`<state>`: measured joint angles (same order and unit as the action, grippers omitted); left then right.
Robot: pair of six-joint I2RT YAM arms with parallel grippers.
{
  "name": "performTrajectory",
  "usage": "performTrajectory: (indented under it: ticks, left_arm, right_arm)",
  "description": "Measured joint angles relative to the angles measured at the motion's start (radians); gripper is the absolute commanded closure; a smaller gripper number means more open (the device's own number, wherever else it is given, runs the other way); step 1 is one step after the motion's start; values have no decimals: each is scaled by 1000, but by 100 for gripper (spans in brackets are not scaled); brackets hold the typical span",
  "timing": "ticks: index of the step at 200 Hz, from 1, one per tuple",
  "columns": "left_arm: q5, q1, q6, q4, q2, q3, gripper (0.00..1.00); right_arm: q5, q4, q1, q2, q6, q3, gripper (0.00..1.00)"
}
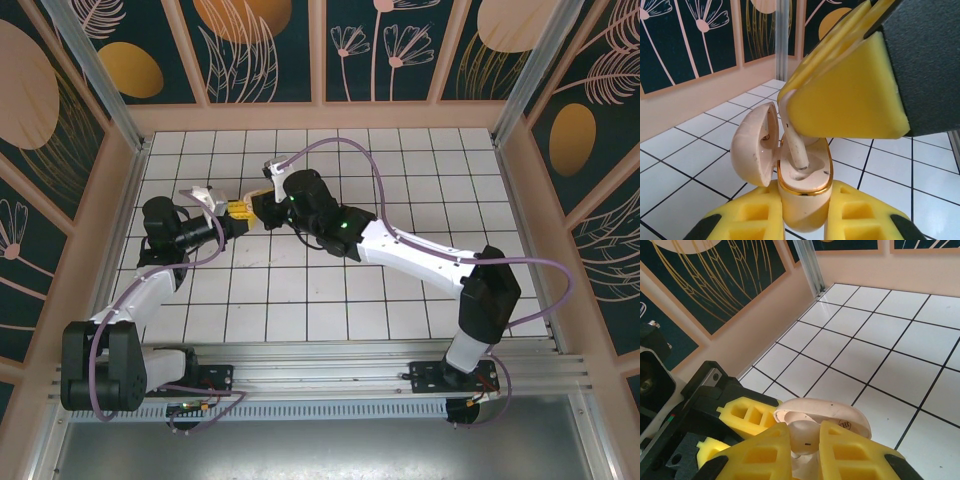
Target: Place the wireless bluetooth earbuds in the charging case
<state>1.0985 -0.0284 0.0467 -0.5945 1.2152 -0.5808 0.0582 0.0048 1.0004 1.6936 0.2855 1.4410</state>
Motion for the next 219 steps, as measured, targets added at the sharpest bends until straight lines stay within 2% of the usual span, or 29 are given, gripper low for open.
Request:
performTrajectory:
  ticks: [219]
  left_arm:
    - [12,0,2,1,0,0,98]
  right_arm:
    - [-60,-11,1,8,-98,14,84]
